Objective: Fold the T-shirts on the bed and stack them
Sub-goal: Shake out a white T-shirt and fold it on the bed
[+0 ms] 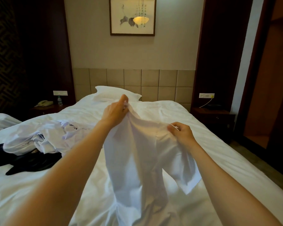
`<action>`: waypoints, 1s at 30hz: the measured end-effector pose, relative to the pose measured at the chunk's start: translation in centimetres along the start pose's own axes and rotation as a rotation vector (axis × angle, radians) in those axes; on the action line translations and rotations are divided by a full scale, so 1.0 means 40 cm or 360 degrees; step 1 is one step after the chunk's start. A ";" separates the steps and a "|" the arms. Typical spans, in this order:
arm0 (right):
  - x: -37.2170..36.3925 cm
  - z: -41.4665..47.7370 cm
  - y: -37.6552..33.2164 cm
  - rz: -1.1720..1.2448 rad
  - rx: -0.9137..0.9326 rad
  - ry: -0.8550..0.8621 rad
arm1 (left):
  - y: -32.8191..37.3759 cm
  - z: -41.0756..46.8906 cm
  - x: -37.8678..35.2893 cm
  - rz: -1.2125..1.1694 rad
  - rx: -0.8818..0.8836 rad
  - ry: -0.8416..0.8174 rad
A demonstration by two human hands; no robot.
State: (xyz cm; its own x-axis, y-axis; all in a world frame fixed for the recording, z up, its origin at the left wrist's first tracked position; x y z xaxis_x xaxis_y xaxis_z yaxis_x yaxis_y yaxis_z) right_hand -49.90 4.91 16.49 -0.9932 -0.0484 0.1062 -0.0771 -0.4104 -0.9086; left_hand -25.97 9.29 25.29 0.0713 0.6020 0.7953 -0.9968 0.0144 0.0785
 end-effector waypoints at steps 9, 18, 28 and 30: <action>0.017 -0.024 0.017 -0.0067 0.0051 0.0044 | 0.116 -0.045 -0.081 -0.0111 -0.0197 -0.0364; 0.004 -0.039 0.010 -0.0019 0.0136 -0.0052 | 0.243 -0.079 -0.143 0.0021 -0.0400 -0.0349; 0.002 -0.048 0.010 0.0003 0.0037 -0.0107 | 0.266 -0.073 -0.171 -0.0181 -0.0304 -0.0354; 0.009 -0.050 0.022 0.0099 -0.0024 -0.0045 | 0.262 -0.072 -0.168 -0.0214 -0.0271 -0.0319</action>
State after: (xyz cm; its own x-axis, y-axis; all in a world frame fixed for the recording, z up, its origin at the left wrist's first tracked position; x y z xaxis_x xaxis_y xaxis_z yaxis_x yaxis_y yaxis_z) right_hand -50.52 6.36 14.92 -0.9932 -0.0993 0.0608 -0.0171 -0.3923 -0.9197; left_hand -37.02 7.70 19.04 0.1918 0.4164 0.8887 -0.9685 0.2270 0.1027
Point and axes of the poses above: each hand's wrist, its own z-axis towards the middle knuckle, its own x-axis out of the back of the hand, y = z × x, the point moved 9 cm from there along z, towards the middle knuckle, and after that the axes turned 13 degrees about z, right-handed, at the moved point
